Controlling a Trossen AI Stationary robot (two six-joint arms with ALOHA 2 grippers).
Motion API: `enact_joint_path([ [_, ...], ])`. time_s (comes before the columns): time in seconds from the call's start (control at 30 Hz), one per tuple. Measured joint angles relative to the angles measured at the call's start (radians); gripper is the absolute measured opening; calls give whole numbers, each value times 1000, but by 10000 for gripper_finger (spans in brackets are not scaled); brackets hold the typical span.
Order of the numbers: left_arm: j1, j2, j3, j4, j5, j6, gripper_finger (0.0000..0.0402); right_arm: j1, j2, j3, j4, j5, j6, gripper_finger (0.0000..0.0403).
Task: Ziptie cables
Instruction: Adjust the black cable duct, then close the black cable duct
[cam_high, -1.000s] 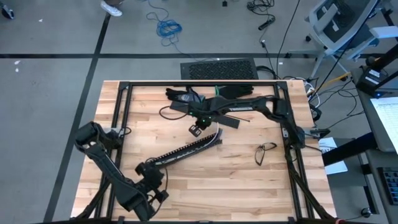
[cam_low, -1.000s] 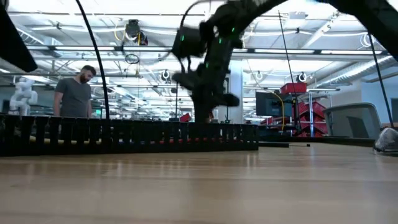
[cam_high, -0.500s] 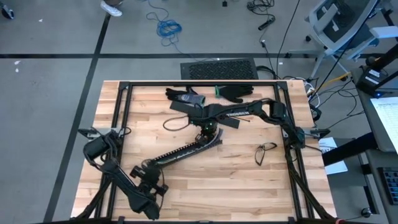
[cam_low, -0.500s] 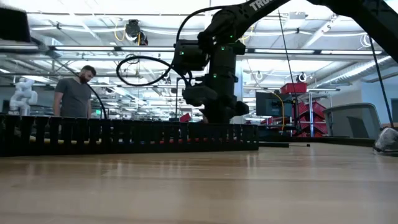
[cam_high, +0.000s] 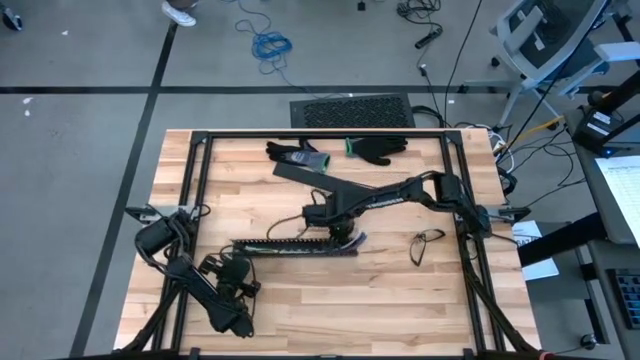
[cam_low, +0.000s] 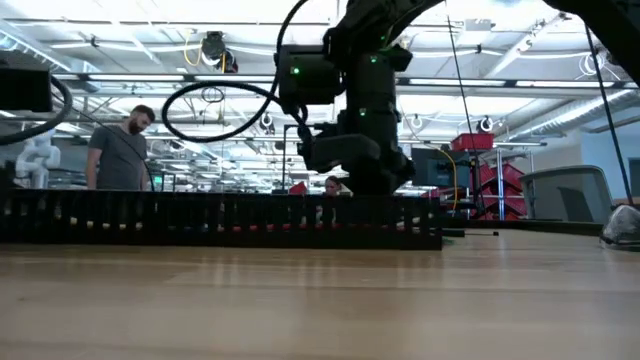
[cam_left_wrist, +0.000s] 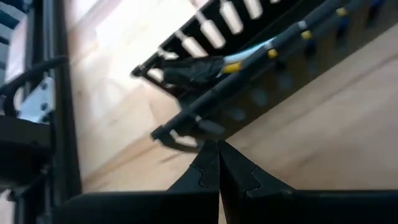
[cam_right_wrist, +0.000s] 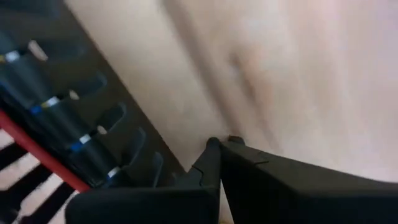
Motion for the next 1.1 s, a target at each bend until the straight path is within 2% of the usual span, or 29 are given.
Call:
enact_joint_path([
  [0.23, 0, 0, -21, -3, 13, -4, 0, 60, 1, -1, -21, 15, 40, 0],
  [0.33, -2, -14, -3, -4, 18, 16, 0, 59, -11, -3, -23, 46, 42, 0],
  [0.47, -35, -93, 18, -6, 14, 70, 0, 25, -71, -7, -34, 130, 39, 0],
  [0.63, -131, -234, 20, -65, 26, 89, 0, -40, -152, -5, -121, 241, 7, 0],
  [0.77, -235, -390, 20, -198, 33, -54, 0, -69, -259, -4, -172, 325, -6, 0],
  [0.9, -321, -585, -2, -210, -110, -107, 0, -102, -375, -4, -186, 386, 2, 0],
  [1.0, -331, -729, -22, -211, -166, 17, 0, -125, -468, -3, -178, 428, 4, 0],
  [1.1, -282, -859, -52, -203, -216, 169, 0, -160, -536, -3, -151, 456, -85, 0],
])
